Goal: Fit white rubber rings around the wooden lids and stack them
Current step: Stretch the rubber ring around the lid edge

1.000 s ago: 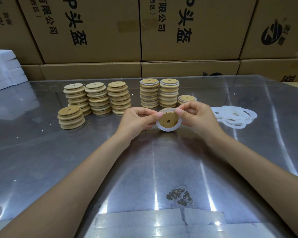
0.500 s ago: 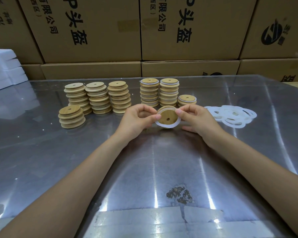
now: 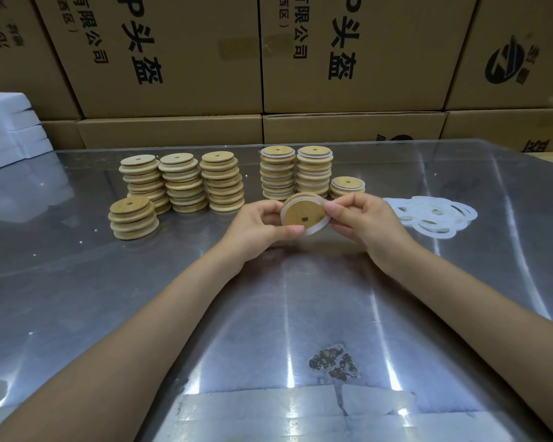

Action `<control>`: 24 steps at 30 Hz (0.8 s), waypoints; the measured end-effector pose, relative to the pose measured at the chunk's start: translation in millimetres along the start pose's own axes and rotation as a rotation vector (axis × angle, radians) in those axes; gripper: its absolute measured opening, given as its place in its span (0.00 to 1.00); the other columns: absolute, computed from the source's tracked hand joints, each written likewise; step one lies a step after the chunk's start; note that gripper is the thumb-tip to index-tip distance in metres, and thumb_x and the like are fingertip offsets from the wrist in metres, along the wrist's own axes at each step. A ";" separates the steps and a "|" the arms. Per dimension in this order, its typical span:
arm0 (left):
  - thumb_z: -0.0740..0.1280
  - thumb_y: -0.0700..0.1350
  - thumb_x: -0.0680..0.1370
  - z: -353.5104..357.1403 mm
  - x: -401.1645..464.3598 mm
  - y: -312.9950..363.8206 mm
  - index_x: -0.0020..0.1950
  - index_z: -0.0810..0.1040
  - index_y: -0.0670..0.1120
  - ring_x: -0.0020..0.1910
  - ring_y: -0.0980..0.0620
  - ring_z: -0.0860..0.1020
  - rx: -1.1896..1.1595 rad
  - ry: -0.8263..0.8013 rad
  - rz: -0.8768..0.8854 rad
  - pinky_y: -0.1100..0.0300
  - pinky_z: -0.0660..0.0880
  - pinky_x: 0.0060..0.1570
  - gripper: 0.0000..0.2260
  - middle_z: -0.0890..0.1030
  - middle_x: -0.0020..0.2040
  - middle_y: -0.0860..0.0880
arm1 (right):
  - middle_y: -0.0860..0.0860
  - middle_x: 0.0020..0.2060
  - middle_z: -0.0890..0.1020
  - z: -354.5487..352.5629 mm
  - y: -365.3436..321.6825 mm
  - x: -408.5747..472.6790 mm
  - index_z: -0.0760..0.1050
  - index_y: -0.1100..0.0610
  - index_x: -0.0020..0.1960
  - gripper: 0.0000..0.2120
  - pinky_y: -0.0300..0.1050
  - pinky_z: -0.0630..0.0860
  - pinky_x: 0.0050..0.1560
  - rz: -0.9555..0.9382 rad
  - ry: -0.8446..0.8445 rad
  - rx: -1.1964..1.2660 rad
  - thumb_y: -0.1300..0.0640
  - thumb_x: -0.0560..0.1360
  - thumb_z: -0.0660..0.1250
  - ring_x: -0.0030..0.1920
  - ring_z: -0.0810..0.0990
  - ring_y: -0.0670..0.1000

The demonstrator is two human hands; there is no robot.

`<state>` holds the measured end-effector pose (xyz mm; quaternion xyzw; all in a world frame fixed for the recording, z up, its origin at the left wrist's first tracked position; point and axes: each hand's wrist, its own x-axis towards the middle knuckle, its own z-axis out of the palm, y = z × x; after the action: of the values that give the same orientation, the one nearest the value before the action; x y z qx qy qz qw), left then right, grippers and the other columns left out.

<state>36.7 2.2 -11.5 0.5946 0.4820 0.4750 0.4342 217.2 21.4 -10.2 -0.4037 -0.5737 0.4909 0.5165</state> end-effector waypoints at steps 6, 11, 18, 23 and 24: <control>0.71 0.33 0.72 5.7 -1.9 2.0 0.50 0.77 0.43 0.46 0.48 0.80 -0.134 -0.001 -0.014 0.64 0.78 0.41 0.09 0.82 0.48 0.42 | 0.44 0.35 0.84 6.1 -3.6 -3.3 0.78 0.51 0.39 0.05 0.34 0.78 0.38 -0.119 0.039 -0.029 0.57 0.72 0.72 0.41 0.82 0.40; 0.72 0.32 0.71 7.4 -0.1 -0.5 0.57 0.75 0.38 0.46 0.50 0.80 -0.072 -0.025 0.081 0.61 0.78 0.48 0.16 0.81 0.50 0.42 | 0.47 0.36 0.84 7.7 -1.8 -3.0 0.76 0.52 0.40 0.06 0.37 0.79 0.38 -0.182 0.061 -0.074 0.59 0.73 0.71 0.39 0.81 0.42; 0.77 0.48 0.66 3.9 2.5 -1.7 0.42 0.77 0.49 0.30 0.52 0.79 0.560 0.103 0.321 0.60 0.73 0.29 0.11 0.80 0.33 0.51 | 0.47 0.39 0.84 15.1 -0.2 -8.3 0.76 0.48 0.37 0.11 0.49 0.79 0.51 -0.429 -0.006 -0.396 0.62 0.70 0.74 0.44 0.84 0.47; 0.78 0.46 0.65 2.9 6.2 0.6 0.38 0.73 0.49 0.32 0.52 0.73 0.439 0.074 0.287 0.53 0.73 0.36 0.14 0.76 0.32 0.53 | 0.49 0.35 0.84 11.6 -3.7 -3.7 0.76 0.56 0.39 0.06 0.42 0.79 0.47 -0.299 0.001 -0.165 0.63 0.73 0.70 0.38 0.83 0.45; 0.79 0.45 0.65 3.1 6.9 0.8 0.38 0.73 0.49 0.34 0.52 0.73 0.423 0.065 0.284 0.51 0.73 0.38 0.14 0.76 0.33 0.53 | 0.48 0.34 0.84 11.3 -4.4 -3.6 0.76 0.57 0.39 0.06 0.40 0.79 0.46 -0.281 -0.002 -0.115 0.64 0.73 0.70 0.37 0.82 0.44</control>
<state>40.4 8.6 -10.2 0.7182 0.4960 0.4389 0.2133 206.7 15.4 -6.4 -0.3478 -0.6521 0.3805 0.5559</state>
